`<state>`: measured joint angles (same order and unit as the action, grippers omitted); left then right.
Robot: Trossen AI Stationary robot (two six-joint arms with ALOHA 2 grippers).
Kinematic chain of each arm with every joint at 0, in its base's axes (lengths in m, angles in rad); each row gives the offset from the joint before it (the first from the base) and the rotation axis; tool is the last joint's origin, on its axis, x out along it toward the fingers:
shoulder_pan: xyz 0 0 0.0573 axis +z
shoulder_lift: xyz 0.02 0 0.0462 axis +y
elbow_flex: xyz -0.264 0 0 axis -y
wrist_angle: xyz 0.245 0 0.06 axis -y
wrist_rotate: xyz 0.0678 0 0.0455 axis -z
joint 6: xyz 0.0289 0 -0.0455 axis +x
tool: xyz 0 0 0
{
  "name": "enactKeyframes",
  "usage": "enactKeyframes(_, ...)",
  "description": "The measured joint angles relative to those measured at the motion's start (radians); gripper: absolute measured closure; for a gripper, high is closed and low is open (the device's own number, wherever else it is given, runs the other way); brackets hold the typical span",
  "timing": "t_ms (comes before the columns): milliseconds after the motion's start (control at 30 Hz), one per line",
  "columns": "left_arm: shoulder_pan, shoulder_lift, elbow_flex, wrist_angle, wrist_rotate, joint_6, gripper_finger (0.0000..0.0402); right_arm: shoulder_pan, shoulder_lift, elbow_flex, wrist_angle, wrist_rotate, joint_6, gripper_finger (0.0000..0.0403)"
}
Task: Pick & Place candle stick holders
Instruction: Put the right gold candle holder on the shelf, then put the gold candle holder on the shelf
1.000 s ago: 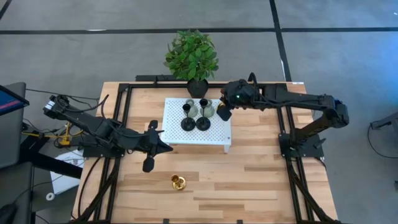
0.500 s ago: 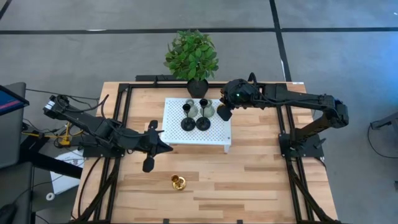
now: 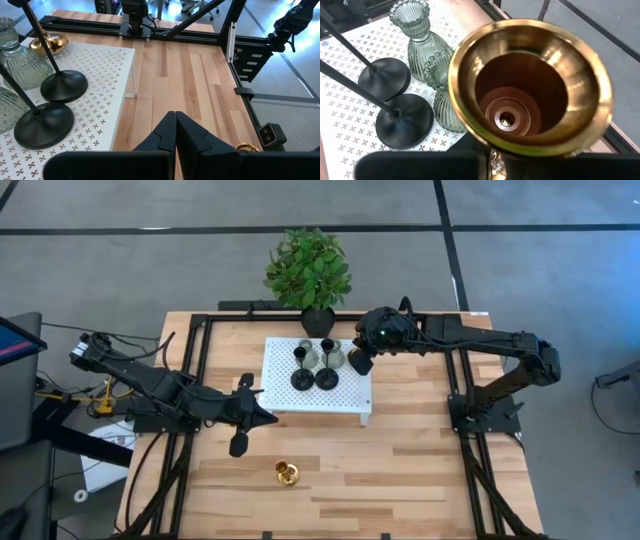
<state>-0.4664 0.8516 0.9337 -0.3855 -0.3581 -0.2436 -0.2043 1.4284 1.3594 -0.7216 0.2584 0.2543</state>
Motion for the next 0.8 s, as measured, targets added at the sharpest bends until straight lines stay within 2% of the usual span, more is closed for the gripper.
enactKeyframes(167,0.000,0.000,0.000,0.000,0.000,0.000,0.0398,0.000,0.000,0.000,0.000,0.000,0.000,0.0346)
enactKeyframes(400,0.000,0.000,0.000,0.000,0.000,0.000,0.0398,0.000,0.000,0.000,-0.011,-0.002,0.000,0.0320)
enactKeyframes(533,0.000,0.000,0.000,0.000,0.000,0.000,0.0398,0.000,0.000,0.000,-0.050,-0.056,0.000,0.0302)
enactKeyframes(800,0.000,0.000,0.000,0.000,0.000,0.000,0.0398,0.001,-0.001,0.000,-0.157,-0.108,0.000,0.0232)
